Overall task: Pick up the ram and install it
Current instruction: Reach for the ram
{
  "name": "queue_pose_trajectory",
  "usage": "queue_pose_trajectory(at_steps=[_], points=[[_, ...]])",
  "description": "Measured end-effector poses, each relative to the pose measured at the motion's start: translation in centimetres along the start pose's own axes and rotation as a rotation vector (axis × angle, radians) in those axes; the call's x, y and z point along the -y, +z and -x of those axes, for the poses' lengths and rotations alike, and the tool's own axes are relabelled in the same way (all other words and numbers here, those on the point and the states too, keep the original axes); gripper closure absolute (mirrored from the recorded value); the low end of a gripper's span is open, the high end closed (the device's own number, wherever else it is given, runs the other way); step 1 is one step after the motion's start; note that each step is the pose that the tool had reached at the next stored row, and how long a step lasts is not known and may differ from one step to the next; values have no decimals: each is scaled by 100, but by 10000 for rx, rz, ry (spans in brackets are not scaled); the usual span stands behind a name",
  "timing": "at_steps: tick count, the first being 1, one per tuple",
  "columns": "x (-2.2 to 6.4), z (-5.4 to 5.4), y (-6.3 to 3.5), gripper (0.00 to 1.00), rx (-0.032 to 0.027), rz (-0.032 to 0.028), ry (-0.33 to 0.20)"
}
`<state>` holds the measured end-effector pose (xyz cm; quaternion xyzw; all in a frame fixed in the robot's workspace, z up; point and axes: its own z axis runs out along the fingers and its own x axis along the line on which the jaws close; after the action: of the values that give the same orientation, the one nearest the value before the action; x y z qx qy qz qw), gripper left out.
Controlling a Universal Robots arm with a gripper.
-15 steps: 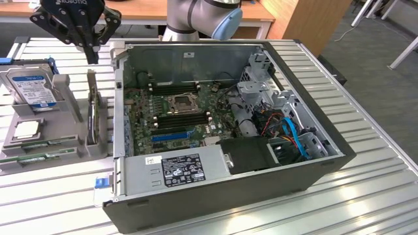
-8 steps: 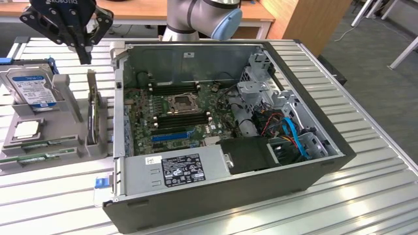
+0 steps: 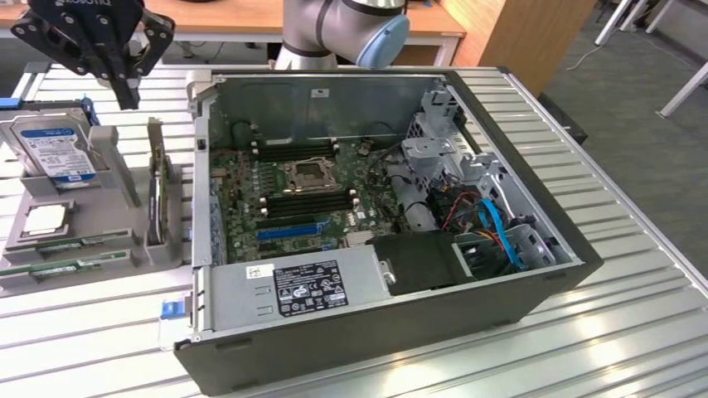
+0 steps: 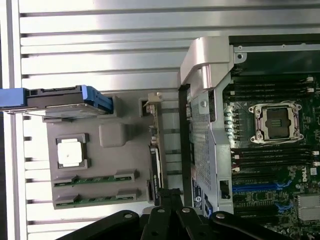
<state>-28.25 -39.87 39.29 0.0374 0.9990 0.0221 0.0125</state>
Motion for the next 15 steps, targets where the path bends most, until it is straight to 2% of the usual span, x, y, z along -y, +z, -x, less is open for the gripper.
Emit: queue_pose_trajectory(at_steps=[15], points=[[22, -295, -7, 90, 0, 0, -1]])
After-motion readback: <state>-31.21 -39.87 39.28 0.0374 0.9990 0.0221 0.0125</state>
